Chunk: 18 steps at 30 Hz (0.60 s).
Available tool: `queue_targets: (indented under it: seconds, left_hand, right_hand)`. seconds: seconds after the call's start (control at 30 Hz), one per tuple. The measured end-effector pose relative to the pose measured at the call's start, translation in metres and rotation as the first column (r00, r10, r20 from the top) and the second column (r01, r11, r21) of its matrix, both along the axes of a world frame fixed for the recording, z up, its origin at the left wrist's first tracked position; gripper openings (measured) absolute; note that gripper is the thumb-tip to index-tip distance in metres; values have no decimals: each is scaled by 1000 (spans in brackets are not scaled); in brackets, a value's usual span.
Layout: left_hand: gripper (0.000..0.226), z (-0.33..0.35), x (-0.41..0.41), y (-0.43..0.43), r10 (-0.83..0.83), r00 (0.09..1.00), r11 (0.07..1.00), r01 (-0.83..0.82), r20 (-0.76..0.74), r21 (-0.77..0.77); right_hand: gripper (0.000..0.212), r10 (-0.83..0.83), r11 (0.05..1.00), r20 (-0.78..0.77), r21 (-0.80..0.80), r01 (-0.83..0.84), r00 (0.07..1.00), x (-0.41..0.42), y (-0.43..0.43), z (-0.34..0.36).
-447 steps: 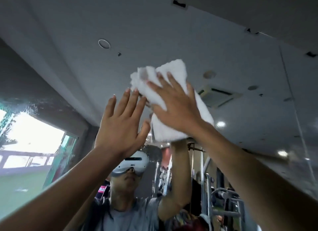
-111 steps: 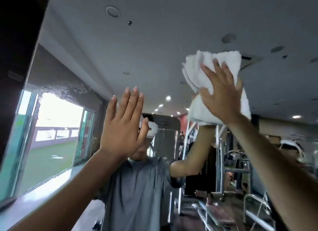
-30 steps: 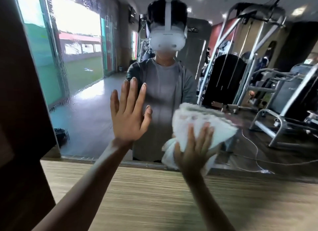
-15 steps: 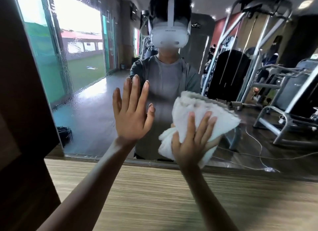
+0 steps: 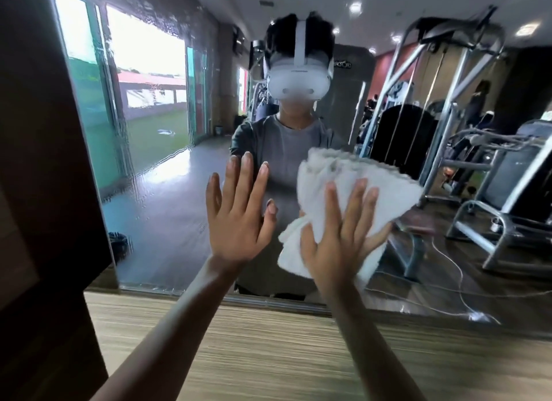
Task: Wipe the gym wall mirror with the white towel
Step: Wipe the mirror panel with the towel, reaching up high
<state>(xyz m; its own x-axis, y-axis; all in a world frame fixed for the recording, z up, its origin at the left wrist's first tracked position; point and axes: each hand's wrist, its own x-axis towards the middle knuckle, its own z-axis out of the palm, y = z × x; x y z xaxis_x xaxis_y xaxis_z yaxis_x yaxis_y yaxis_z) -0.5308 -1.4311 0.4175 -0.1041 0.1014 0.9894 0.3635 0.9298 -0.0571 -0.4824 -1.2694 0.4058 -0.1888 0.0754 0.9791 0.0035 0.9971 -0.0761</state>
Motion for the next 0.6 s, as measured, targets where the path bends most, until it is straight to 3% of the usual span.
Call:
queue_targets:
  seconds: [0.13, 0.2, 0.27, 0.33, 0.47, 0.53, 0.6]
  left_hand:
    - [60, 1, 0, -3, -15, 1000, 999, 16, 16, -31]
    - [59, 1, 1, -3, -19, 1000, 999, 19, 22, -30]
    - [57, 0, 2, -3, -9, 1000, 1000, 10, 14, -26]
    - [56, 1, 2, -3, -2, 1000, 1000, 2, 4, -22]
    - [56, 1, 3, -3, -13, 1000, 1000, 13, 0, -18]
    - [56, 2, 3, -3, -14, 1000, 1000, 14, -3, -21]
    - [56, 1, 2, -4, -18, 1000, 1000, 18, -1, -25]
  right_hand:
    - [61, 21, 909, 117, 412, -68, 993, 5, 23, -55]
    - [58, 27, 861, 135, 500, -92, 991, 11, 51, -55]
    - [61, 41, 889, 110, 450, -86, 993, 14, 70, -28]
    - [65, 46, 953, 32, 297, -54, 998, 13, 73, 18]
    - [72, -4, 995, -46, 101, 8, 999, 5, 38, 90]
    - [73, -18, 989, -36, 143, 23, 999, 4, 22, 87]
    - [76, -12, 946, 24, 324, 4, 1000, 5, 21, 55]
